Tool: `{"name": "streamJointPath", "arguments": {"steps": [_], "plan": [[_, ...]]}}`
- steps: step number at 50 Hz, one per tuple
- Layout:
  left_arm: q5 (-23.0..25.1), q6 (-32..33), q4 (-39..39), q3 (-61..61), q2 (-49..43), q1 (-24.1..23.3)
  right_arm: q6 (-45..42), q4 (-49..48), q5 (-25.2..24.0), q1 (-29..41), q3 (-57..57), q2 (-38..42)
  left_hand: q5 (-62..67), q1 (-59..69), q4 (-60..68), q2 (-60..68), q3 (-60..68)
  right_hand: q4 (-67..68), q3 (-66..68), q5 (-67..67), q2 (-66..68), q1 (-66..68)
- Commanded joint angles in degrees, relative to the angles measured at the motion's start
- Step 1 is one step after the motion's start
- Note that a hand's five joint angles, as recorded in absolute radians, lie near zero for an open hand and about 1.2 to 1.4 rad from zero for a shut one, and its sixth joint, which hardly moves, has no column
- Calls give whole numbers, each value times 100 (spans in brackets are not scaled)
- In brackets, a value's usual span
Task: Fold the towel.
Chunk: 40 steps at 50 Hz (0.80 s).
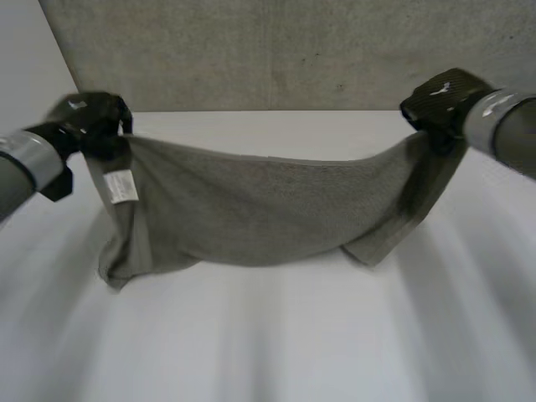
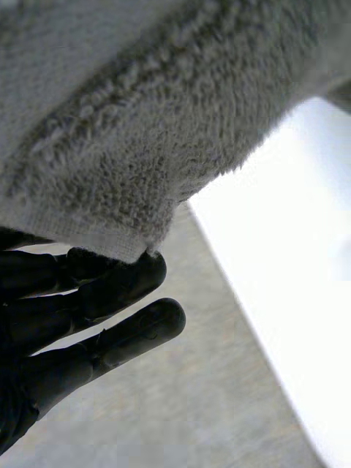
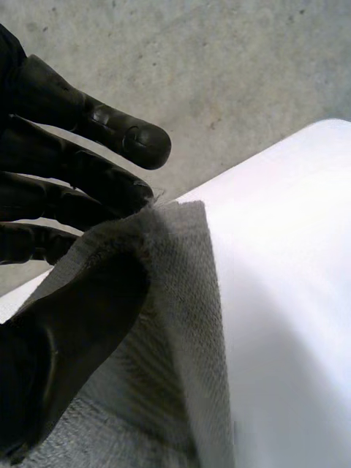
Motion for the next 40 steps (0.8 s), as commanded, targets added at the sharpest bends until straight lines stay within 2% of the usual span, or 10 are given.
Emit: {"name": "streamJointPath", "arguments": {"steps": [1,6,11,15,19,24,26,32,35,40], "plan": [[-560,683,-245,2110,-1443,-542,-16,-1464,94,260,-757,825,383,611,219,286,278,314,355,342,471,350],[-1097,560,-1,3560,-1585,-709,71,-3164,207,321,-1791,931,383,611,219,286,278,314,355,342,471,350],[-1266,94,862,4444,-1330,-912,422,-3967,296,348,-2145,606,383,611,219,286,278,314,355,342,471,350],[-1231,-441,1616,4488,-962,-903,643,-4030,287,286,-2119,500,383,611,219,286,278,314,355,342,471,350],[-1160,-539,1723,4338,-944,-885,669,-3768,235,269,-1691,439,383,611,219,286,278,314,355,342,471,350],[-888,-530,1688,3538,-961,-868,669,-3311,59,49,-979,368,383,611,219,286,278,314,355,342,471,350],[-634,-521,1723,2647,-952,-798,678,-3169,-91,-39,-660,350,383,611,219,286,278,314,355,342,471,350],[-264,-433,1943,1236,-979,-648,660,-3046,-906,-372,909,324,383,611,219,286,278,314,355,342,471,350],[-53,-187,2189,462,-1110,-630,608,-3037,-1197,-496,1656,385,383,611,219,286,278,314,355,342,471,350],[61,349,2339,-469,-1111,-455,467,-3037,-1286,-619,2275,377,383,611,219,286,278,314,355,342,471,350]]}}
